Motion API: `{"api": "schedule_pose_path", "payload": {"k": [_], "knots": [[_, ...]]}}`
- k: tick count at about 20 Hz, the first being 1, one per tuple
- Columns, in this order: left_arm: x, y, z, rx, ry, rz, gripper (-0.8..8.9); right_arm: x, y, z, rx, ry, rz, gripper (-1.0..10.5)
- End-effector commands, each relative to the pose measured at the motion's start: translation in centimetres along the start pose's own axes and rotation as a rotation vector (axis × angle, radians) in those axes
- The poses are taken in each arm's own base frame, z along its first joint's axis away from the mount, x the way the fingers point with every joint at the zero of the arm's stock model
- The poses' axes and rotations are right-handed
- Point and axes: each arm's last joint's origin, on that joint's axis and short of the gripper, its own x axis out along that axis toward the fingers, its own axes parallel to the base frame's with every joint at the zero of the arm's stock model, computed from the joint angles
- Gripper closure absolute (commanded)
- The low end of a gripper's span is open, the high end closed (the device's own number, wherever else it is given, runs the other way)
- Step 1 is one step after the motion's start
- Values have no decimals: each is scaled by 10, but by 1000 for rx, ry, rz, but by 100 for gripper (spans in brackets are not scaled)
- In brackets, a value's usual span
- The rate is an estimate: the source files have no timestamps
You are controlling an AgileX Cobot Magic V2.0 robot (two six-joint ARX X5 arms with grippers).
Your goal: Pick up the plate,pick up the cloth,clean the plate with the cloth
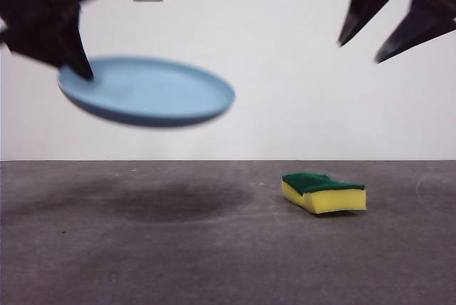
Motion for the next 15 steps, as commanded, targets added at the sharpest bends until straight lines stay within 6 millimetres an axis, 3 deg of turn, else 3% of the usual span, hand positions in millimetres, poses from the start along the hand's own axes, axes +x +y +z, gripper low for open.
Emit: {"api": "schedule_pose_path", "payload": {"k": [1, 5, 11, 15], "knots": [[-24, -8, -5, 29, -17, -9, 821, 27, 7, 9, -59, 62, -34, 632], [-51, -15, -11, 53, -25, -9, 821, 80, 12, 14, -94, 182, -70, 632], [-52, -15, -16, 45, 16, -8, 821, 142, -1, -11, -88, 358, -114, 635], [-52, -15, -16, 45, 16, -8, 821, 169, -5, -22, -84, 394, -106, 654]]}}
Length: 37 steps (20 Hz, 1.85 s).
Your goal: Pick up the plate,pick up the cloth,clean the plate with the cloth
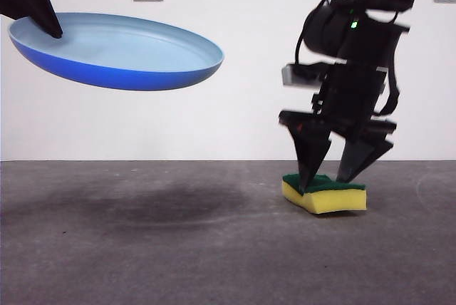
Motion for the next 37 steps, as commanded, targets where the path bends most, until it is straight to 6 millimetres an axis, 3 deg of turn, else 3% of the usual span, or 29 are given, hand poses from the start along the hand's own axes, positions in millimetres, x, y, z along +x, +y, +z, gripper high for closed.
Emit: {"api": "schedule_pose_path", "payload": {"k": [1, 7, 12, 15, 20, 23, 25, 29, 34, 37], "knots": [[2, 0, -2, 6, 6, -8, 821, 14, 1, 0, -10, 11, 5, 719], [3, 0, -2, 6, 6, -7, 821, 22, -1, -1, -17, 25, 2, 945], [11, 3, 1, 11, -2, 78, 822, 18, 0, 0, -21, 17, 2, 955], [33, 8, 3, 8, 40, 88, 822, -8, 4, 5, -22, -55, 2, 956], [92, 7, -1, 21, 143, 52, 822, -72, 20, 10, -36, -234, 18, 956], [125, -2, -6, 16, 179, 13, 822, -95, 36, 9, -59, -297, 76, 956], [137, -14, -9, 24, 189, -40, 822, -96, 49, 9, -80, -301, 123, 956], [141, -38, -7, 56, 145, -118, 822, -80, 74, 12, -131, -303, 164, 957], [142, -46, -4, 25, 110, -160, 822, -51, 108, 9, -182, -239, 228, 957], [142, -44, -1, 6, 84, -160, 822, -35, 126, -3, -226, -129, 237, 957]]}}
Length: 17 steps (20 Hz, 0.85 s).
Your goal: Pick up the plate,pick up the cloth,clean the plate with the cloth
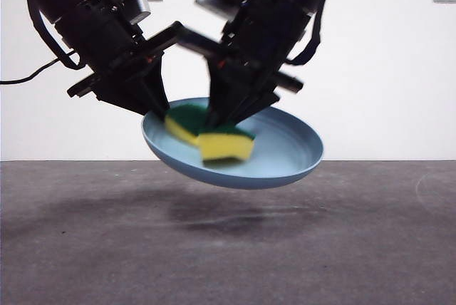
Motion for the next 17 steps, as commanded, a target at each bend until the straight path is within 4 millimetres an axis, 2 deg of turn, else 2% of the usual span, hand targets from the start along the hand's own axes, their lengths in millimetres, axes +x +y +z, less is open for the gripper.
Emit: {"api": "schedule_pose_path", "payload": {"k": [1, 3, 5, 9, 13, 17], "knots": [[1, 1, 0, -26, -17, -16, 822, 11, 8, -12, -4, 117, 6, 957], [0, 3, 0, -30, -17, -12, 822, 10, 9, -20, -19, 203, -50, 957], [-1, 5, -1, -40, 0, -23, 822, 3, 2, -25, -43, 261, -187, 957], [-1, 5, -6, -55, 60, -84, 822, -14, -22, -19, -68, 213, -530, 956], [-1, 2, -7, -57, 75, -148, 822, -18, -35, -5, -27, 66, -550, 956], [-1, 0, -6, -55, 75, -176, 822, -18, -41, 5, 17, -57, -386, 957]]}}
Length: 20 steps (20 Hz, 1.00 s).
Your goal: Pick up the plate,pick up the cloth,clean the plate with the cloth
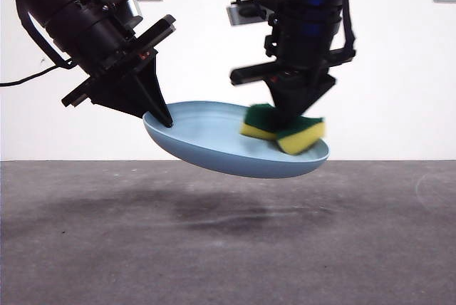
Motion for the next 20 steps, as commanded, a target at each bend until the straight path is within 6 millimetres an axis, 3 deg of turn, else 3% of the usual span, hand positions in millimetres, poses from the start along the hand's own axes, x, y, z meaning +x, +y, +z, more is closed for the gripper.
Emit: {"api": "schedule_pose_path", "payload": {"k": [1, 6, 12, 16, 20], "knots": [[2, -5, -1, 23, 2, -68, 822, 4, -1, 7, 70, -81, 200, 957], [1, -7, 11, -20, -106, -92, 822, 1, 18, 9, 100, -93, 498, 957], [-1, -6, 16, -42, -154, -103, 822, -5, 34, -16, 0, 152, 526, 957], [0, -5, 12, -53, -112, -93, 822, -5, 20, -31, -95, 304, 151, 956], [1, -5, 5, -30, -42, -95, 822, -3, 4, -19, -106, 181, -168, 956]]}}
